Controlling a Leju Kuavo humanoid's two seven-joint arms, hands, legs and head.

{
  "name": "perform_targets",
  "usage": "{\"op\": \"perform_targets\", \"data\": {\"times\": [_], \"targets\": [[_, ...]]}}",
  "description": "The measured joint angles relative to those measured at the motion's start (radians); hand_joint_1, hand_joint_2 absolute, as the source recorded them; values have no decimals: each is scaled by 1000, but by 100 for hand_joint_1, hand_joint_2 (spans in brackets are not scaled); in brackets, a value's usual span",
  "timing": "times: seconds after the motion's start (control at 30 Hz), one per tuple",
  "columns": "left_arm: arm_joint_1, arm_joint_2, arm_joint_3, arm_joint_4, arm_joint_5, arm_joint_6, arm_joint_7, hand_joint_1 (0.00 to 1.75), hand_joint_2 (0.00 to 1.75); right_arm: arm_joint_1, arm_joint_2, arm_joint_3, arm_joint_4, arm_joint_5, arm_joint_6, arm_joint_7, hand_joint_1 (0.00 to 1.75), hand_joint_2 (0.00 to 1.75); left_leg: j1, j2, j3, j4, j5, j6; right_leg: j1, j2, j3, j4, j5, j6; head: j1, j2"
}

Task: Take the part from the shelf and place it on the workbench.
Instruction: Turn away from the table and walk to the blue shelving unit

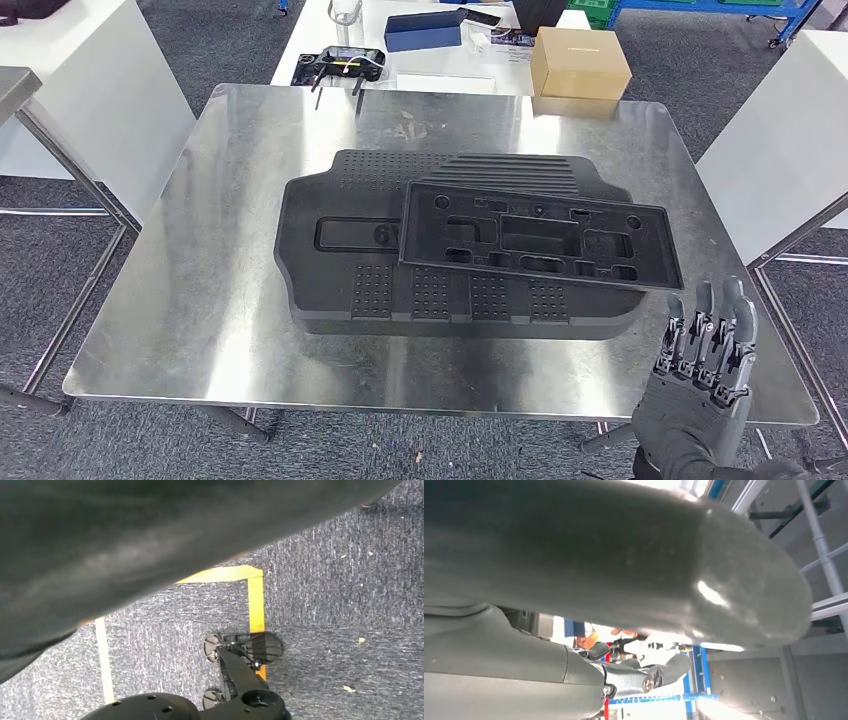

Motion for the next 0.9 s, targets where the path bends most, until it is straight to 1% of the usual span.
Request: {"op": "perform_targets", "data": {"times": [0.03, 0.07, 0.1, 0.13, 0.17, 0.2, 0.23, 0.27, 0.3, 0.33, 0.37, 0.4, 0.43, 0.47, 0.5, 0.53, 0.57, 0.6, 0.63, 0.67, 0.7, 0.73, 0.77, 0.8, 0.83, 0.87, 0.9], "targets": [[0, 0, 1, 0, 0, -1, -1, 0, 0, 0, 1, -2, 2, 7, -7, 1, 0, 0, 3, 2, 5, -8, 4, 4, 0, 0, -17, 37, -20, -2, 1, 0], [0, 0, 3, 0, 1, -3, -2, 0, 0, 0, 2, -4, 4, 12, -14, 2, 0, 0, 3, 3, 7, -11, 6, 6, -2, 1, -43, 93, -48, -6, 2, 0], [-1, 0, 4, 0, 2, -4, -3, 0, 0, 1, 4, -5, 7, 16, -21, 2, 0, 0, 3, 3, 6, -12, 7, 7, -3, 1, -76, 160, -79, -9, 2, 0], [-1, 0, 6, 0, 3, -6, -3, 0, 0, 1, 5, -7, 11, 19, -27, 4, 0, 0, 3, 4, 4, -12, 8, 6, -5, 1, -106, 222, -103, -10, 2, 0], [0, 1, 7, 0, 5, -7, -3, 0, 0, 2, 5, -9, 15, 22, -33, 6, 0, 0, 4, 4, 2, -12, 9, 5, -8, 1, -122, 258, -113, -5, 2, 0], [0, 1, 9, 0, 6, -10, -3, 0, 0, 2, 6, -11, 18, 25, -38, 8, 0, 0, 5, 4, 0, -12, 11, 1, -12, 1, -116, 251, -107, 4, 2, 0], [0, 1, 10, 0, 8, -12, -3, 0, 0, 2, 6, -13, 21, 27, -43, 10, 0, 0, 6, 4, -1, -12, 13, -3, -17, 0, -89, 206, -89, 15, 3, 0], [0, 1, 11, 0, 9, -13, -3, 0, 0, 2, 6, -16, 24, 29, -47, 12, 0, 0, 8, 3, -2, -10, 15, -9, -23, 0, -44, 131, -66, 27, 3, 0], [0, 1, 13, 0, 9, -14, -3, 0, 0, 1, 6, -18, 27, 30, -49, 13, 0, 0, 7, 1, -3, -9, 15, -18, -25, 1, -6, 61, -47, 32, 5, 0], [1, 2, 14, 0, 9, -15, -3, 0, 0, 1, 7, -19, 29, 31, -51, 14, 0, 0, 6, 1, -3, -8, 15, -26, -25, 1, 20, 11, -33, 29, 4, 0], [1, 2, 16, 0, 9, -14, -3, 0, 0, 1, 8, -21, 31, 31, -51, 15, 0, 0, 5, 1, -1, -8, 15, -36, -23, 2, 34, -15, -25, 20, 3, 0], [1, 3, 17, -1, 9, -14, -3, 0, 0, 2, 9, -22, 33, 31, -52, 16, 0, 0, 6, 1, 1, -10, 16, -45, -18, 3, 32, -16, -21, 7, 2, 0], [1, 3, 19, -1, 9, -14, -3, 0, 0, 2, 10, -23, 34, 31, -52, 16, 0, 0, 9, 1, 3, -12, 19, -52, -16, 3, 31, -16, -15, -5, 0, 0], [1, 3, 20, -1, 9, -14, -3, 0, 0, 2, 11, -24, 35, 31, -52, 16, 0, 0, 13, 3, 3, -10, 17, -58, -16, 2, 33, -16, -10, -15, 0, 0], [2, 3, 22, -1, 9, -14, -3, 0, 0, 2, 12, -24, 36, 31, -52, 16, 0, 0, 16, 5, -2, 5, 3, -62, -16, 2, 35, -17, -6, -24, -1, 0], [2, 2, 23, 0, 9, -14, -3, 0, 0, 2, 13, -25, 36, 31, -52, 16, 0, 0, 18, 7, -15, 39, -24, -64, -18, 1, 37, -18, -2, -31, -2, 0], [2, 2, 23, 0, 10, -14, -2, 0, 0, 3, 14, -26, 37, 33, -52, 17, 0, 0, 18, 10, -35, 94, -61, -65, -17, 0, 39, -18, 0, -36, -3, 0], [2, 2, 24, 0, 10, -15, -2, 0, 0, 3, 15, -26, 38, 36, -55, 20, 0, 0, 18, 11, -61, 163, -101, -65, -15, -1, 38, -17, 1, -38, -4, 0], [2, 2, 24, 0, 10, -15, -2, 0, 0, 3, 15, -27, 40, 40, -60, 25, 0, 0, 18, 12, -85, 227, -132, -66, -11, -1, 37, -17, 2, -39, -4, 0], [3, 2, 25, 0, 11, -16, -2, 0, 0, 3, 15, -27, 42, 44, -67, 32, 0, 0, 18, 12, -98, 269, -146, -65, -9, -1, 37, -17, 2, -39, -4, 0], [3, 2, 26, 0, 11, -16, -2, 0, 0, 3, 15, -27, 45, 47, -75, 39, 0, 0, 18, 12, -94, 274, -141, -64, -7, -1, 37, -16, 2, -39, -4, 0], [3, 2, 27, 0, 11, -16, -1, 0, 0, 3, 15, -28, 47, 49, -84, 45, 0, 0, 18, 12, -70, 238, -119, -62, -5, -1, 38, -16, 2, -39, -4, 0], [3, 2, 28, 0, 11, -17, 0, 0, 0, 3, 15, -28, 50, 49, -92, 49, 0, 0, 18, 12, -31, 172, -89, -58, -5, -1, 40, -16, 1, -39, -4, 0], [2, 2, 29, 0, 11, -17, 1, 0, 0, 2, 15, -28, 51, 50, -99, 52, 0, 0, 17, 12, 9, 102, -66, -55, -3, 0, 41, -15, 1, -37, -4, 0], [1, 2, 31, 0, 11, -17, 2, 0, 0, 2, 15, -28, 52, 51, -106, 54, 0, 0, 15, 12, 37, 48, -50, -52, 0, 0, 40, -14, 0, -35, -3, 0], [1, 1, 32, 0, 10, -17, 4, 0, 0, 2, 15, -28, 53, 54, -112, 56, 0, 0, 12, 12, 52, 17, -44, -49, 2, 0, 38, -13, 0, -31, -2, 0], [1, 1, 33, 0, 10, -17, 5, 0, 0, 2, 15, -28, 54, 56, -116, 56, 0, 0, 7, 11, 54, 8, -45, -46, 3, 0, 36, -13, 1, -27, -2, 0]]}}
